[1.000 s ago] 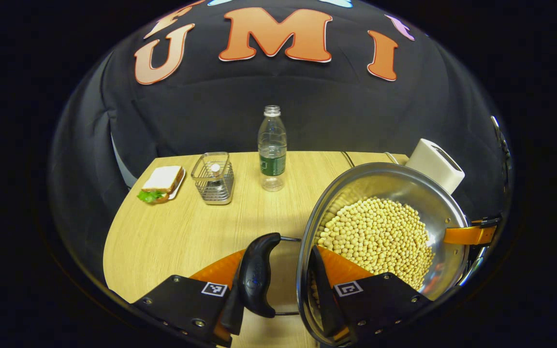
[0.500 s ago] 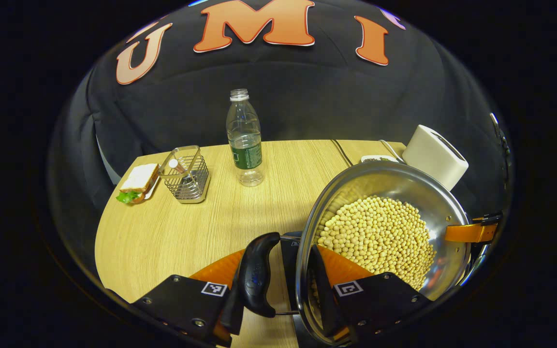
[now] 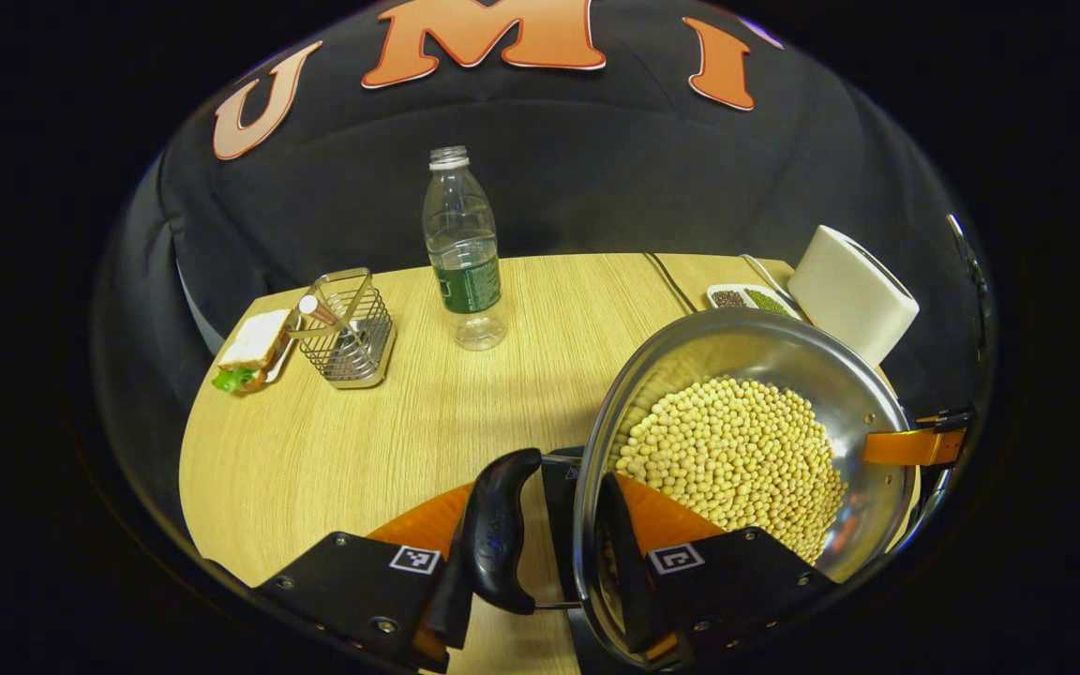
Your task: First push the handle of the pot to place it horizontally, then grasp the pot with both hands and set it on the induction cooktop.
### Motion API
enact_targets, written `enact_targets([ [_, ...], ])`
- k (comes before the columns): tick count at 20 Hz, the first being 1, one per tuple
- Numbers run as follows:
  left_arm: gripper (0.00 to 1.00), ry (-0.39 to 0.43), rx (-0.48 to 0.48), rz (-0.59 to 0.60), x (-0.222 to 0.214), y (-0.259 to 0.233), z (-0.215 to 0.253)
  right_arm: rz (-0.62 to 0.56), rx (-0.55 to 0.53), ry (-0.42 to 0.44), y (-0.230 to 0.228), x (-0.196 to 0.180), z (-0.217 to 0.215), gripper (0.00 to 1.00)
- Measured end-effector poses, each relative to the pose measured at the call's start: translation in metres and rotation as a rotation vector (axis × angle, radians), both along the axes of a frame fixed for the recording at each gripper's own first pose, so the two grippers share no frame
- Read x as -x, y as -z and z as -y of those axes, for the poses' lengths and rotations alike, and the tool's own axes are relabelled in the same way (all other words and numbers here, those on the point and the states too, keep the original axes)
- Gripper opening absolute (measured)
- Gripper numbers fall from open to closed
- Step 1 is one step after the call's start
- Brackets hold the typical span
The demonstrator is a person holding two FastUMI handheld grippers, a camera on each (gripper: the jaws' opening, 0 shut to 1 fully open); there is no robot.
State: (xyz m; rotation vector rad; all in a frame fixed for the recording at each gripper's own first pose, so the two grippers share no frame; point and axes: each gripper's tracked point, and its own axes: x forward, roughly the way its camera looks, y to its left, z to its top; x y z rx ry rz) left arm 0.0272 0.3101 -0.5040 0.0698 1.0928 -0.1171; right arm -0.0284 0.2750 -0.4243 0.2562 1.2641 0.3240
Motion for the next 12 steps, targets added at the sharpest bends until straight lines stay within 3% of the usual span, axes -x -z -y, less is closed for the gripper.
enact_targets([
  [5,0.70,-0.008,-0.002,-0.039,0.008,0.001,-0.001,0.012,0.008,-0.006,-0.003,0.000,-0.002,0.55],
  [7,0.76,0.045,-0.044,-0.008,0.002,-0.007,-0.003,0.032,0.013,0.013,-0.008,-0.002,0.003,0.59],
  [9,0.72,0.096,-0.046,0.026,0.000,-0.021,0.001,0.093,0.012,0.037,-0.021,-0.011,0.014,0.60],
  [12,0.71,0.082,-0.024,0.050,0.000,-0.039,-0.008,0.162,0.022,0.068,-0.050,-0.023,0.044,0.78],
])
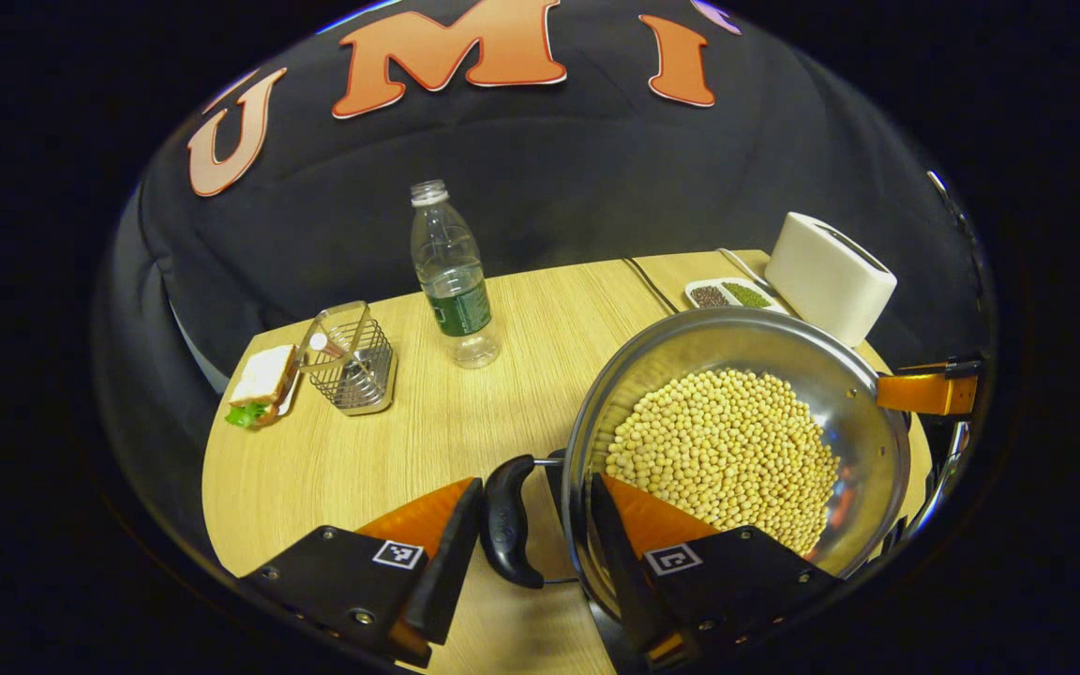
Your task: First push the handle of the pot to place it horizontally, then grasp the pot with both hands and set it on the induction cooktop.
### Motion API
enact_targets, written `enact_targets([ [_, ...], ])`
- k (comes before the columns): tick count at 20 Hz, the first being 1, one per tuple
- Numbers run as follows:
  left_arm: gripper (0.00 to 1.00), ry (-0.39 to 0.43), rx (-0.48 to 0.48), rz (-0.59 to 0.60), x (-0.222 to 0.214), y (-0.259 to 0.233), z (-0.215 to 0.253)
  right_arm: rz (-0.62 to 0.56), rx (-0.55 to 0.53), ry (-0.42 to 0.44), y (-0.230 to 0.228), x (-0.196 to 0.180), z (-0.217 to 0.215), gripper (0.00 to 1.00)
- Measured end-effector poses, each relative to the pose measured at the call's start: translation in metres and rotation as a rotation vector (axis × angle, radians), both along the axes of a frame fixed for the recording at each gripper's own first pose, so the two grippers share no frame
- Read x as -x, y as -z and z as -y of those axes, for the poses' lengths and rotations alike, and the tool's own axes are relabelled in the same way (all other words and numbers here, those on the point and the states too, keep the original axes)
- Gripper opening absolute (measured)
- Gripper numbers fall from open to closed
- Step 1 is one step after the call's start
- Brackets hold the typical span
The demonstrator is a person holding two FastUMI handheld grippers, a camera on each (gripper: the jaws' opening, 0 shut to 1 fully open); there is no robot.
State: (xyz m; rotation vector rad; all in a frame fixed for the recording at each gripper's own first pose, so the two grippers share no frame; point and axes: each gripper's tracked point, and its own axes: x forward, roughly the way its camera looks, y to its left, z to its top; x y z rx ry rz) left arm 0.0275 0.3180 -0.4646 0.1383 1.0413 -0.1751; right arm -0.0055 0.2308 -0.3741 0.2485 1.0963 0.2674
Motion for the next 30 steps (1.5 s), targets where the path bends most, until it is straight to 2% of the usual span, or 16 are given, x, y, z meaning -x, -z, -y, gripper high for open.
enact_targets([
  [3,0.81,-0.020,0.016,0.046,-0.005,-0.034,-0.015,0.125,-0.004,0.062,-0.053,-0.018,0.042,0.85],
  [9,0.80,-0.044,0.071,0.308,-0.064,-0.171,-0.041,0.470,0.043,0.133,-0.216,-0.043,0.130,0.92],
  [14,0.79,-0.065,0.194,0.562,-0.115,-0.314,-0.050,0.698,0.103,0.166,-0.351,-0.034,0.177,0.93],
  [16,0.79,-0.073,0.244,0.673,-0.134,-0.364,-0.053,0.769,0.083,0.185,-0.405,-0.024,0.184,0.93],
  [18,0.77,-0.087,0.345,0.743,-0.144,-0.410,-0.055,0.828,0.050,0.231,-0.457,-0.024,0.190,0.93],
  [19,0.77,-0.100,0.378,0.779,-0.144,-0.445,-0.059,0.866,0.033,0.257,-0.481,-0.024,0.193,0.98],
  [20,0.77,-0.104,0.406,0.822,-0.149,-0.467,-0.062,0.910,0.012,0.276,-0.507,-0.024,0.196,0.98],
  [21,0.77,-0.100,0.436,0.864,-0.148,-0.491,-0.063,0.953,-0.011,0.284,-0.529,-0.023,0.194,0.93],
  [24,0.77,-0.074,0.591,0.971,-0.140,-0.560,-0.055,0.999,-0.052,0.264,-0.570,-0.022,0.175,0.93],
  [27,0.75,-0.116,0.586,1.095,-0.125,-0.615,-0.080,1.055,-0.045,0.258,-0.611,-0.025,0.168,0.98],
  [30,0.76,-0.182,0.479,1.208,-0.125,-0.663,-0.126,1.172,0.003,0.247,-0.666,-0.030,0.166,0.93],
])
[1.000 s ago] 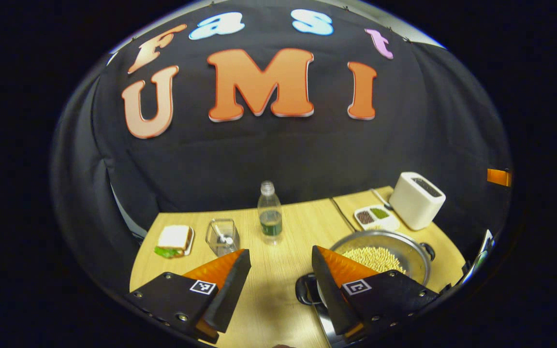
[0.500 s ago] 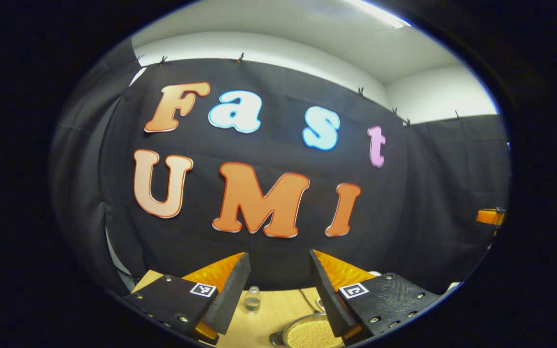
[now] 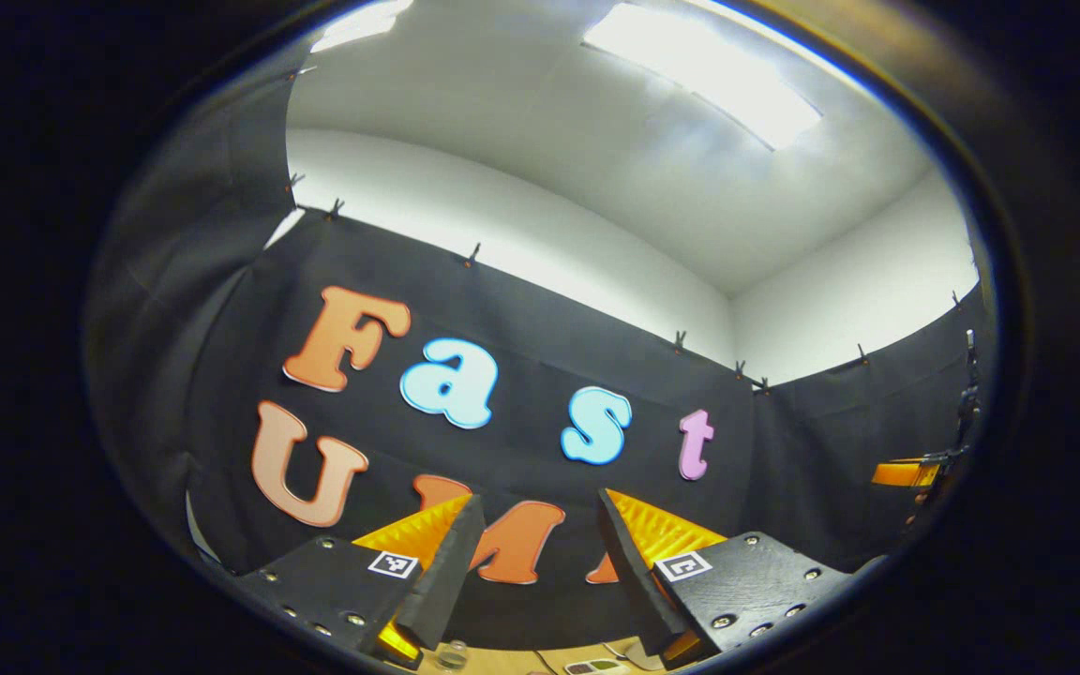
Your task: First push the handle of the pot to place it horizontally, then grasp the pot with both hands and set it on the induction cooktop.
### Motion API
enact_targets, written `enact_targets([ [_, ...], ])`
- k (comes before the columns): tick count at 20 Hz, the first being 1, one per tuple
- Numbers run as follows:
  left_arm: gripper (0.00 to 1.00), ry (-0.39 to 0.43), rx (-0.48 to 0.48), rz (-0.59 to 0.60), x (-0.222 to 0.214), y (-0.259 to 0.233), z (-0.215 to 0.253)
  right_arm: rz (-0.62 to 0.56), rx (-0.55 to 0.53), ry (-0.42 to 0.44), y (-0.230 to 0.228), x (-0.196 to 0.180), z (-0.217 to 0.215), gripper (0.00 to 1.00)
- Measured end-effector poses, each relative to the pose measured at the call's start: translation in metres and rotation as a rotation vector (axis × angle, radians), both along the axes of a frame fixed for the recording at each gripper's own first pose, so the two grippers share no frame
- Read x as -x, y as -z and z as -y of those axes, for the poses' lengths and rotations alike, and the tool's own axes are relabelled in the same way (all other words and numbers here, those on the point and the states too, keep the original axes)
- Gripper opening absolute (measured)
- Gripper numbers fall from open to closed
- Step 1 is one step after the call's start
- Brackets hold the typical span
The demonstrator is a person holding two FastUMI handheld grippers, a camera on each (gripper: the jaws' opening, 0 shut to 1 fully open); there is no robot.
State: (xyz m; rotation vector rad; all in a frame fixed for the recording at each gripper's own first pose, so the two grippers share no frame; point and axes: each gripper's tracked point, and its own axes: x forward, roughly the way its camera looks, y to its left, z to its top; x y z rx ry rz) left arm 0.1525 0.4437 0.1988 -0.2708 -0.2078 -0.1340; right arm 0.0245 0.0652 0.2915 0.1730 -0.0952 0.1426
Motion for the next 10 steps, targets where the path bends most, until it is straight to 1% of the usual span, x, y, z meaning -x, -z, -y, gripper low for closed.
enact_targets([
  [1,0.75,-0.037,-0.024,0.002,-0.004,-0.011,-0.014,0.020,-0.002,-0.009,-0.016,0.002,-0.007,0.97],
  [3,0.76,-0.102,-0.053,-0.003,-0.005,-0.021,-0.031,0.042,-0.024,-0.027,-0.042,0.002,-0.016,0.97],
  [4,0.75,-0.130,-0.064,-0.007,-0.005,-0.025,-0.039,0.059,-0.037,-0.031,-0.055,0.001,-0.018,0.93],
  [5,0.75,-0.162,-0.074,-0.006,0.000,-0.030,-0.048,0.069,-0.051,-0.032,-0.064,-0.001,-0.018,0.97],
  [6,0.75,-0.191,-0.080,0.001,0.002,-0.035,-0.058,0.076,-0.071,-0.036,-0.072,-0.003,-0.019,0.97],
  [7,0.75,-0.215,-0.085,0.011,0.007,-0.039,-0.064,0.081,-0.100,-0.051,-0.077,-0.001,-0.020,0.93],
  [8,0.75,-0.243,-0.093,0.021,0.008,-0.042,-0.072,0.084,-0.139,-0.067,-0.082,0.002,-0.018,0.96],
  [10,0.76,-0.279,-0.099,0.037,0.016,-0.049,-0.080,0.098,-0.201,-0.095,-0.090,0.003,-0.019,0.96],
])
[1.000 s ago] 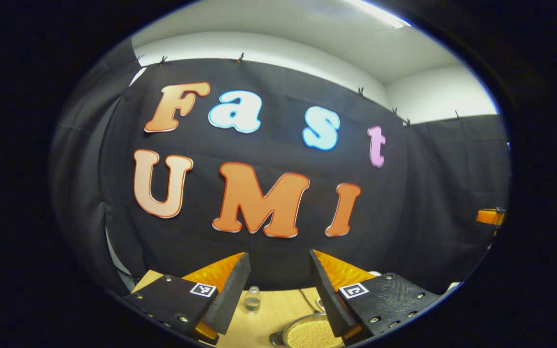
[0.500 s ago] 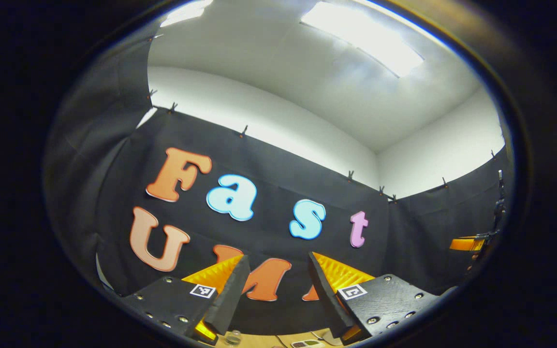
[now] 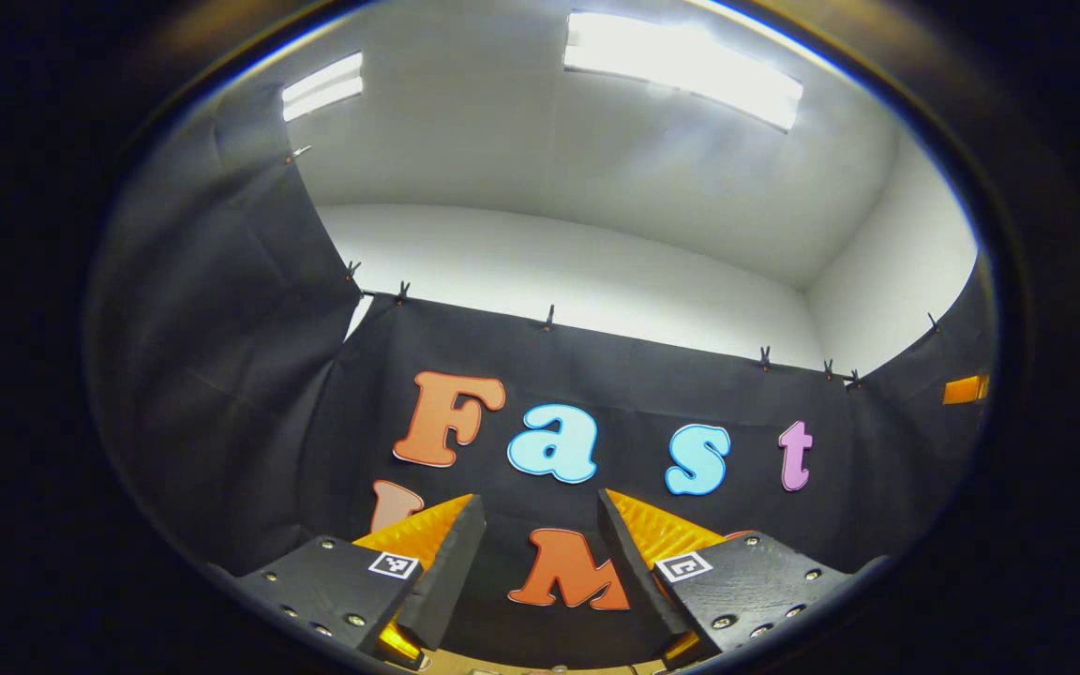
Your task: First push the handle of the pot to place it horizontally, then grasp the pot with both hands and set it on the induction cooktop.
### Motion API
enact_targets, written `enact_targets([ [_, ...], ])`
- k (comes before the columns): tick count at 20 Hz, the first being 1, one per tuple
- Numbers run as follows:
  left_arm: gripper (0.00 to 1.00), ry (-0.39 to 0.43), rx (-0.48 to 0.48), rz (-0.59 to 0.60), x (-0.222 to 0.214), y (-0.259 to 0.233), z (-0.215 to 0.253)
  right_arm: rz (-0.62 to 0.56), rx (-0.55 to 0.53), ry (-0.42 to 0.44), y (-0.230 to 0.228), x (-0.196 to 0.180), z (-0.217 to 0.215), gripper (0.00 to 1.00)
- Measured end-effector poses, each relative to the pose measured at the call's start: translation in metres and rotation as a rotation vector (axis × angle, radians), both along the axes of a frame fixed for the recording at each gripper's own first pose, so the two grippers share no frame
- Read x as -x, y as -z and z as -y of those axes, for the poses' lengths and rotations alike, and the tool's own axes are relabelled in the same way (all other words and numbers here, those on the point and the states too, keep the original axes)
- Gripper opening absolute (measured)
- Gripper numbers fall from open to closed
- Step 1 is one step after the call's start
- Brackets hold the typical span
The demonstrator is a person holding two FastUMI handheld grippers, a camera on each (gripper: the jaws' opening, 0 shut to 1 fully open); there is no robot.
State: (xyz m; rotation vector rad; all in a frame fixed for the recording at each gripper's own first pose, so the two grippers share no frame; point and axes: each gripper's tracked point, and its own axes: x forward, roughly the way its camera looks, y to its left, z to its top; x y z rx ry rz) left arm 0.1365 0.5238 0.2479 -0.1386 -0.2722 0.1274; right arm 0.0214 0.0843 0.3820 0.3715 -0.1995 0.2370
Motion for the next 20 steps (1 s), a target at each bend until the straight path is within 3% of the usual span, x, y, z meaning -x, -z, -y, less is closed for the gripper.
enact_targets([
  [7,0.76,-0.020,-0.013,-0.034,0.003,0.010,-0.001,0.032,0.064,0.079,0.009,-0.012,0.001,0.93],
  [15,0.75,0.018,-0.010,-0.085,-0.015,0.026,0.003,0.004,0.122,0.047,0.034,-0.011,-0.007,0.94],
  [20,0.77,0.074,-0.037,-0.102,-0.022,0.041,0.007,0.061,0.184,0.041,0.041,-0.014,-0.022,0.94],
])
